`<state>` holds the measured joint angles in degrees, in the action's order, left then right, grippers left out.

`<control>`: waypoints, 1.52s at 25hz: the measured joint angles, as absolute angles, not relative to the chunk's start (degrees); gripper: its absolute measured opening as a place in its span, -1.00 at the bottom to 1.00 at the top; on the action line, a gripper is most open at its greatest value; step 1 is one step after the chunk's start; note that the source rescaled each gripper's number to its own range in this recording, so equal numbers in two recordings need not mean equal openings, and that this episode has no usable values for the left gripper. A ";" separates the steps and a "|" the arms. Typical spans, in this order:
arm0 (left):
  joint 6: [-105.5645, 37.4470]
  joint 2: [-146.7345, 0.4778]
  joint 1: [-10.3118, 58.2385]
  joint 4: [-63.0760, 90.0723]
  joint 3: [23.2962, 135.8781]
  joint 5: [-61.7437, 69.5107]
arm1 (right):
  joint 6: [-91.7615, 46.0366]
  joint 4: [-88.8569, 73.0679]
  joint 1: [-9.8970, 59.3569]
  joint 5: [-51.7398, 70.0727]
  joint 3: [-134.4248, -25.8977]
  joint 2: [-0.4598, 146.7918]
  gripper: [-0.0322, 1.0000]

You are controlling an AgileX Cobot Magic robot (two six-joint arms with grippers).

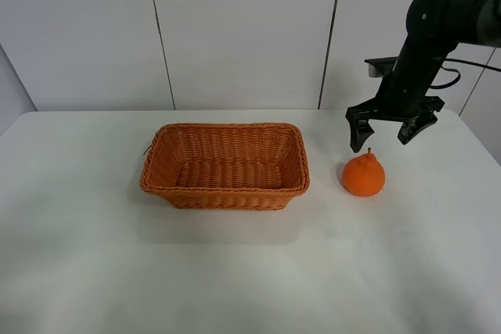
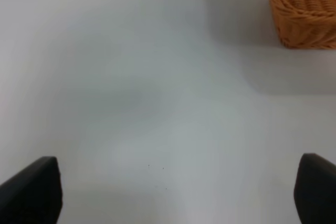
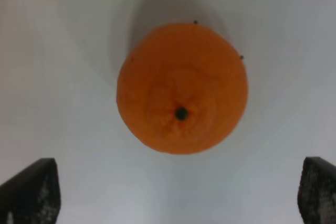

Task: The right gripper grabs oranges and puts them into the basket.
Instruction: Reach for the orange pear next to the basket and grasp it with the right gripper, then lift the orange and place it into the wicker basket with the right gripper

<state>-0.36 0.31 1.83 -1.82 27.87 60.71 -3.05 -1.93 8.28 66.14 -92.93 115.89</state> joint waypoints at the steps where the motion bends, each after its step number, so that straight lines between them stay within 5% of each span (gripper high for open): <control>1: -0.36 0.31 1.83 -1.82 27.87 60.71 | -3.05 -1.93 8.36 65.78 -92.93 116.63 1.00; 21: -0.36 0.31 1.83 -1.82 27.87 60.71 | -2.62 -2.56 8.41 58.35 -93.11 129.12 0.97; 24: -0.36 0.31 1.83 -1.82 27.87 60.71 | -2.57 -2.27 8.41 58.35 -93.11 129.12 0.43; 28: -0.36 0.31 1.83 -1.82 27.87 60.71 | -2.51 -1.78 8.41 59.29 -93.37 128.76 -0.88; 38: -0.36 0.31 1.83 -1.82 27.87 60.71 | -2.44 0.60 8.41 60.03 -93.23 121.26 -0.94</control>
